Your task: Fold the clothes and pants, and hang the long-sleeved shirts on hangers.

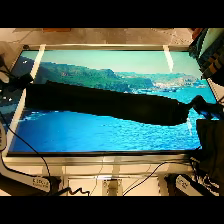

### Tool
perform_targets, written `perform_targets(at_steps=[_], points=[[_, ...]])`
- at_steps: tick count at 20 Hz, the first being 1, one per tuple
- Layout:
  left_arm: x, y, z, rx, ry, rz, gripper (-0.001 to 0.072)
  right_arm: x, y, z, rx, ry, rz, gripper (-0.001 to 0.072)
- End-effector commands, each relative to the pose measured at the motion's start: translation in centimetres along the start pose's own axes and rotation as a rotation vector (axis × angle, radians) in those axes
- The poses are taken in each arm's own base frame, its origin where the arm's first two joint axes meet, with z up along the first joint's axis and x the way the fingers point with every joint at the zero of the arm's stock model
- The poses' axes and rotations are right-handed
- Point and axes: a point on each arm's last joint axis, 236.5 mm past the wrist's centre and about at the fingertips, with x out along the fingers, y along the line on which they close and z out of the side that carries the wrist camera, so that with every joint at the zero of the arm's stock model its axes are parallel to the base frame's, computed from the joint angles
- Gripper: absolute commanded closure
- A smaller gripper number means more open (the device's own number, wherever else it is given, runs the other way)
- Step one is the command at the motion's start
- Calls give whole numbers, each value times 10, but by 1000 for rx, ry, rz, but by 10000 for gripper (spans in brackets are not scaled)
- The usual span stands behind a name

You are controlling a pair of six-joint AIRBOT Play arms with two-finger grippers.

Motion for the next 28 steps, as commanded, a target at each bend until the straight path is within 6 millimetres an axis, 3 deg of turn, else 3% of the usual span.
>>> perform_targets(at_steps=[1, 6, 11, 12, 13, 14, 17, 18, 19, 20, 21, 22, 24, 26, 28], points=[[25, -29, 6, -3, 0, -26, 695, 53, 11, 13, 67, 46, -9, 683], [65, -67, 4, 14, -37, -75, 695, 104, 17, 26, 114, 5, 0, 681], [77, -102, 22, 5, -171, -140, 690, 119, 33, 54, 111, -146, 48, 679], [76, -109, 25, 12, -189, -152, 589, 119, 38, 55, 104, -157, 55, 594], [75, -115, 25, 20, -199, -161, 235, 119, 43, 55, 88, -167, 61, 227], [73, -119, 26, 22, -203, -167, 11, 119, 45, 57, 84, -178, 66, 10], [60, -119, 19, 36, -147, -152, 3, 112, 48, 57, 82, -170, 71, 22], [52, -107, 17, 56, -113, -115, 6, 108, 50, 57, 75, -168, 71, 22], [44, -92, 12, 66, -68, -75, 21, 104, 52, 58, 70, -170, 75, 23], [34, -72, 3, 65, 0, -29, 97, 100, 54, 59, 67, -172, 78, 24], [24, -47, -8, 67, 77, 28, 264, 95, 56, 62, 60, -180, 81, 24], [12, -19, -22, 87, 164, 89, 306, 90, 58, 64, 55, -187, 85, 24], [-11, 23, -47, 88, 312, 146, 306, 84, 60, 68, 38, -203, 86, 25], [-29, 37, -70, 71, 393, 125, 306, 82, 58, 71, 28, -211, 82, 24], [-32, 30, -92, 27, 403, 74, 305, 82, 55, 72, 20, -211, 74, 25]])
